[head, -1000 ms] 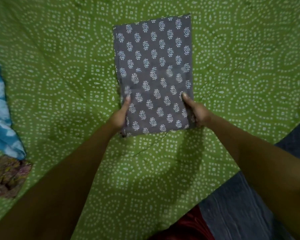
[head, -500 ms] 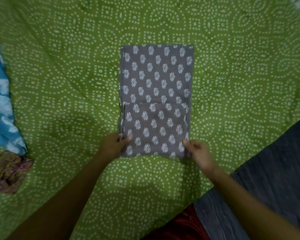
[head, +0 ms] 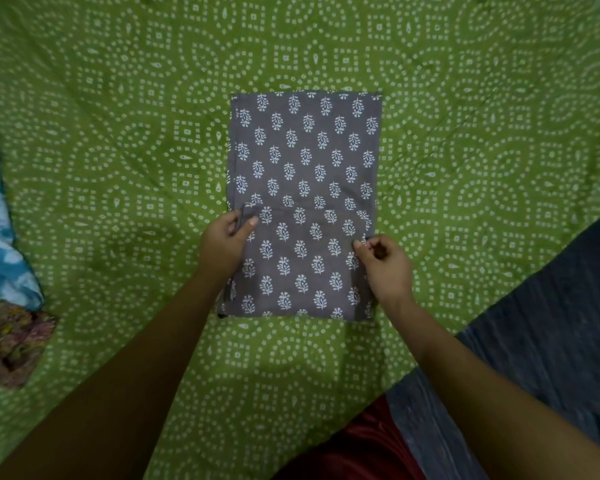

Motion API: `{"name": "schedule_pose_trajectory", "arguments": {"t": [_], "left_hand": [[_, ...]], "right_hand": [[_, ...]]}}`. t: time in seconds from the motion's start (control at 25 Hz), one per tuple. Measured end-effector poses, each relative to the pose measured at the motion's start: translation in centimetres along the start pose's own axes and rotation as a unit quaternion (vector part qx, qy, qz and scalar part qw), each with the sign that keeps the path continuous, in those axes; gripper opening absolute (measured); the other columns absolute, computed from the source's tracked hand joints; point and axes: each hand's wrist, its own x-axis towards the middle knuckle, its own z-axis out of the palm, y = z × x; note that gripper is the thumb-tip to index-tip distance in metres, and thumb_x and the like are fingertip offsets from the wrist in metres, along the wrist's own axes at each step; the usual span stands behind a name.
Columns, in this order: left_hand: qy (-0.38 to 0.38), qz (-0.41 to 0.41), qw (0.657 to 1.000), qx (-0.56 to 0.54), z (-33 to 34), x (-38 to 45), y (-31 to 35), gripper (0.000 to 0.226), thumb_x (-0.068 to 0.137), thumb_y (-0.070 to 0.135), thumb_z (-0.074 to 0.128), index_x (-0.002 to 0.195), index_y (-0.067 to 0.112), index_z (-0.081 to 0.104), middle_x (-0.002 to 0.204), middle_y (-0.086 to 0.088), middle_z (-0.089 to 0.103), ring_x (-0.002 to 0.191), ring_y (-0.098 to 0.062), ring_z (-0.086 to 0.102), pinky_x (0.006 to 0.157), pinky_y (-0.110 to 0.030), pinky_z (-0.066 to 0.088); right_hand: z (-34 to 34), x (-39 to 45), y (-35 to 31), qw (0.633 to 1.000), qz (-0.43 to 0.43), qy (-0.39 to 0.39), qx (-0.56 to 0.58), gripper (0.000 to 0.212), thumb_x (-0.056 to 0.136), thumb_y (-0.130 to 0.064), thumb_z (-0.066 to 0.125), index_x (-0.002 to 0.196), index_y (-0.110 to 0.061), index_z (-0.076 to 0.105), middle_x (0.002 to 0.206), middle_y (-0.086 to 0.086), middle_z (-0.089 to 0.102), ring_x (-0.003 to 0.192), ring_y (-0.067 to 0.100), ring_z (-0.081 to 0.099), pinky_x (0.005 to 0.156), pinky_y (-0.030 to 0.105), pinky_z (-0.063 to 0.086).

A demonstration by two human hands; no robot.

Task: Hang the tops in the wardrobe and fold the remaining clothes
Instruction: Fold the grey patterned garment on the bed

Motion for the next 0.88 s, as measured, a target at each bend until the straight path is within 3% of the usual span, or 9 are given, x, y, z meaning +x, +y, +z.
{"name": "schedule_pose_trajectory", "arguments": {"t": [0.16, 0.32, 0.44, 0.52, 0.56, 0.64, 0.72, 0.8, 0.88], "left_hand": [[0.011, 0.040, 0.990, 0.133, 0.7, 1.3, -0.6, 0.022, 0.087, 0.023, 0.068, 0.102, 0.008, 0.064, 0.090, -0.011, 0.068, 0.082, -0.028, 0.064, 0.075, -0.037, 0.052], [0.066, 0.217, 0.875, 0.427, -0.2, 1.7, 0.2, 0.044, 0.087, 0.026, 0.065, 0.124, 0.005, 0.052, 0.115, -0.015, 0.059, 0.104, -0.031, 0.056, 0.086, -0.041, 0.045], [-0.149, 0.470, 0.661, 0.565, -3.5, 2.4, 0.3, 0.060, 0.085, 0.007, 0.045, 0.145, 0.013, 0.037, 0.150, -0.007, 0.038, 0.137, -0.027, 0.037, 0.109, -0.043, 0.030], [-0.265, 0.525, 0.519, 0.621, -5.5, 2.8, 0.0, 0.081, 0.074, 0.009, 0.043, 0.152, 0.015, 0.021, 0.159, -0.005, 0.017, 0.147, -0.025, 0.016, 0.117, -0.047, 0.015], [-0.290, 0.519, 0.488, 0.640, -5.9, 3.1, -0.1, 0.087, 0.070, 0.014, 0.048, 0.152, 0.013, 0.018, 0.160, -0.007, 0.012, 0.147, -0.026, 0.011, 0.117, -0.049, 0.014], [-0.309, 0.481, 0.480, 0.665, -5.3, 3.8, -0.2, 0.094, 0.067, 0.025, 0.051, 0.152, 0.012, 0.015, 0.160, -0.008, 0.009, 0.148, -0.027, 0.007, 0.118, -0.049, 0.013], [-0.316, 0.456, 0.513, 0.655, -3.7, 4.9, -0.1, 0.089, 0.069, 0.028, 0.041, 0.153, 0.012, 0.013, 0.160, -0.006, 0.010, 0.148, -0.024, 0.007, 0.118, -0.045, 0.011], [-0.340, 0.444, 0.561, 0.611, -3.2, 6.0, 0.0, 0.084, 0.072, 0.027, 0.036, 0.152, 0.013, 0.014, 0.159, -0.005, 0.013, 0.147, -0.021, 0.010, 0.118, -0.040, 0.009], [-0.365, 0.415, 0.642, 0.530, -3.5, 6.7, 0.0, 0.080, 0.073, 0.027, 0.038, 0.151, 0.014, 0.023, 0.157, -0.004, 0.022, 0.145, -0.019, 0.021, 0.118, -0.036, 0.013]], "right_hand": [[-0.1, 0.3, 0.4, 0.997, -0.017, 0.031, -0.068, 0.020, 0.088, -0.031, 0.066, 0.074, -0.020, 0.056, 0.068, -0.009, 0.058, 0.063, 0.008, 0.051, 0.056, 0.019, 0.038], [-0.7, 0.8, 0.4, 0.963, -0.140, 0.022, -0.227, 0.018, 0.093, -0.026, 0.055, 0.107, -0.014, 0.057, 0.103, 0.001, 0.059, 0.093, 0.018, 0.055, 0.079, 0.031, 0.045], [-4.0, 2.8, 1.1, 0.790, -0.377, -0.120, -0.468, 0.061, 0.087, -0.017, 0.040, 0.147, -0.020, 0.029, 0.152, 0.003, 0.030, 0.138, 0.024, 0.028, 0.112, 0.047, 0.027], [-5.6, 4.8, 0.7, 0.644, -0.485, -0.199, -0.557, 0.070, 0.086, -0.031, 0.031, 0.153, -0.028, 0.012, 0.160, -0.001, 0.007, 0.147, 0.022, 0.005, 0.118, 0.048, 0.008], [-5.5, 6.0, 0.5, 0.592, -0.523, -0.217, -0.574, 0.069, 0.087, -0.033, 0.032, 0.153, -0.029, 0.011, 0.161, -0.001, 0.006, 0.148, 0.022, 0.003, 0.118, 0.048, 0.006], [-4.1, 8.4, -0.3, 0.515, -0.570, -0.243, -0.592, 0.070, 0.087, -0.028, 0.039, 0.153, -0.028, 0.014, 0.160, 0.000, 0.010, 0.148, 0.025, 0.007, 0.118, 0.049, 0.009], [-2.1, 10.4, -1.3, 0.482, -0.593, -0.274, -0.584, 0.067, 0.088, -0.023, 0.039, 0.152, -0.025, 0.017, 0.159, 0.002, 0.017, 0.146, 0.027, 0.014, 0.117, 0.045, 0.013], [-1.2, 11.7, -1.3, 0.513, -0.581, -0.325, -0.542, 0.062, 0.091, -0.023, 0.036, 0.151, -0.022, 0.019, 0.157, 0.000, 0.023, 0.145, 0.025, 0.019, 0.117, 0.041, 0.013], [-1.7, 11.7, -1.2, 0.631, -0.514, -0.355, -0.460, 0.060, 0.093, -0.013, 0.046, 0.149, -0.022, 0.027, 0.154, -0.004, 0.029, 0.145, 0.018, 0.019, 0.119, 0.037, 0.014]]}}
